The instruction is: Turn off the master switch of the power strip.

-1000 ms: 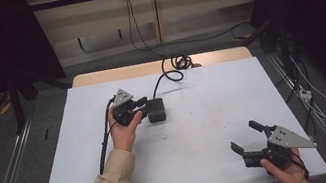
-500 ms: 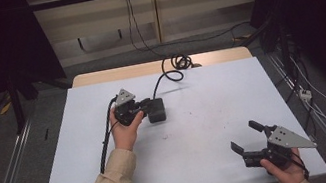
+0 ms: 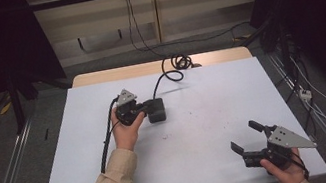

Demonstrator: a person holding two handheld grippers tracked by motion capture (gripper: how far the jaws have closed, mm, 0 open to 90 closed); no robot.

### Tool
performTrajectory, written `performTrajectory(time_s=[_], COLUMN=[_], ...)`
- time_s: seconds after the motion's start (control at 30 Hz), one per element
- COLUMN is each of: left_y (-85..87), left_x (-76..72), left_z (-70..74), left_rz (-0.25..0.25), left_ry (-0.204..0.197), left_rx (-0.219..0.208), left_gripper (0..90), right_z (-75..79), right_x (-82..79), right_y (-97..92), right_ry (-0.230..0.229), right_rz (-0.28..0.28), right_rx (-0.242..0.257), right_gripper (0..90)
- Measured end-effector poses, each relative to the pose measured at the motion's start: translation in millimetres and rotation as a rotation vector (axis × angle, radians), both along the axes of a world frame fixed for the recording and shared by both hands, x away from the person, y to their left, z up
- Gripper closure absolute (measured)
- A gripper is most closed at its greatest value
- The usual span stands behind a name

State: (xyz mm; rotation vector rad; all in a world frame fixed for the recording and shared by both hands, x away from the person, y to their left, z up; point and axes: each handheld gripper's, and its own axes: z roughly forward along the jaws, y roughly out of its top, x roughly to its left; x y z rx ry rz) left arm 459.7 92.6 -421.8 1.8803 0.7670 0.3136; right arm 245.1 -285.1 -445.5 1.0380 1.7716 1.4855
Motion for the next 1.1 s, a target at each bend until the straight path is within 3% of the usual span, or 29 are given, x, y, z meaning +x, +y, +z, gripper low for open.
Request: performTrajectory(time_s=[1.1], left_y=[-6.7], left_x=[0.3], left_z=[-6.4], left_rz=[-0.013], left_ry=[0.034], left_rx=[0.002], left_gripper=[90.0], right_z=[0.2], right_x=[0.0], right_y=[0.0], right_ry=[0.001], right_rz=[0.001], right_rx=[-0.001], right_gripper=[5.2])
